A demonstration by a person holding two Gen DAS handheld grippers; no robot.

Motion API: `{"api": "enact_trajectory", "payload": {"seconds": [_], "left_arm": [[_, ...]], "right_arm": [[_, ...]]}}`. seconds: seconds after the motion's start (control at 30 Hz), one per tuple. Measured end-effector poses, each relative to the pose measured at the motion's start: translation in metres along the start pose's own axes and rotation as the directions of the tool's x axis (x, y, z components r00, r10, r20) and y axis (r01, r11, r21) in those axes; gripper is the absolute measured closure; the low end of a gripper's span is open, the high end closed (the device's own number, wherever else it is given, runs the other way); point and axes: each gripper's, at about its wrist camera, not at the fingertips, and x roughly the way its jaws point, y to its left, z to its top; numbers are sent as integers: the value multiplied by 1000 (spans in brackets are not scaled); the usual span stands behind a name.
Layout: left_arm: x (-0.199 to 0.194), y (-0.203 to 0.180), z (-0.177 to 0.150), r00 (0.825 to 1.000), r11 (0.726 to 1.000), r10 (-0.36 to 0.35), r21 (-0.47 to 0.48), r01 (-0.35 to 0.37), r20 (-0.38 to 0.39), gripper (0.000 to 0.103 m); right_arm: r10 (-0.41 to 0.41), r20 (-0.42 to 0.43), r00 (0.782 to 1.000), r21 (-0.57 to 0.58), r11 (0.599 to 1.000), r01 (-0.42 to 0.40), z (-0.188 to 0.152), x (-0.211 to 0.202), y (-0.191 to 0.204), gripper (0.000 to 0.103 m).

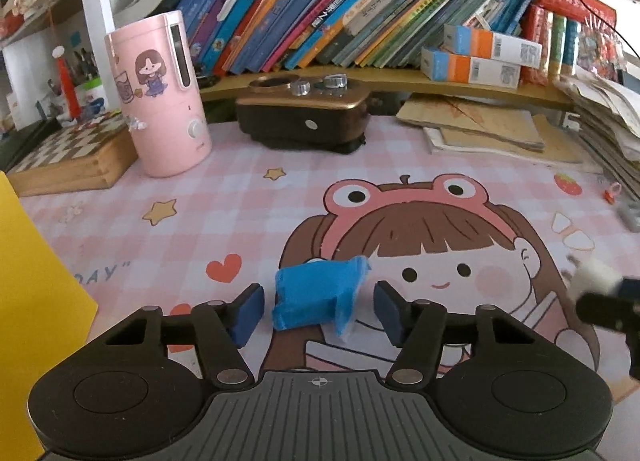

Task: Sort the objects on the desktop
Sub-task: 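Grasp the white charger plug with the right gripper while the left gripper grasps the blue block, then carry the blue block with the left gripper while the right gripper carries the white plug to the yellow box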

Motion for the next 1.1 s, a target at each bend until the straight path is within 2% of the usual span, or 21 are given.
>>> {"api": "enact_trajectory", "payload": {"seconds": [0.03, 0.1, 0.3, 0.43, 0.5, 0.53, 0.63, 0.83, 1.1], "left_arm": [[1, 0, 0, 1000, 1000, -7, -4, 7, 2, 47], [1, -1, 1, 1000, 1000, -27, -5, 27, 5, 58], [0, -3, 3, 999, 999, -41, 14, 40, 2, 66], [-11, 2, 2, 999, 999, -42, 5, 41, 12, 67], [-20, 7, 2, 999, 999, -48, -13, 49, 19, 67], [-25, 10, 3, 998, 998, -52, -19, 52, 26, 67], [-44, 15, 2, 996, 997, -70, -40, 72, 47, 68], [-84, 23, -9, 991, 993, -100, -58, 106, 90, 68], [-140, 39, -20, 979, 981, -140, -111, 157, 146, 68]], "right_arm": [[-4, -6, 1000, 0, 1000, 4, -2, 1, -1, 80], [-12, -13, 1000, 3, 1000, 12, -3, 4, -2, 80], [-21, -20, 1000, 1, 1000, 21, -4, 12, -2, 79], [-35, -25, 999, -4, 999, 35, -3, 17, 0, 69], [-37, -22, 999, -14, 999, 36, -2, 20, 2, 67], [-34, -22, 999, -17, 999, 34, -2, 20, 3, 67], [-25, -24, 999, -21, 999, 24, 0, 20, 4, 80], [-11, -24, 1000, -10, 1000, 11, -1, 9, 8, 80], [37, 26, 999, -32, 999, -37, 1, -45, 22, 80]]}}
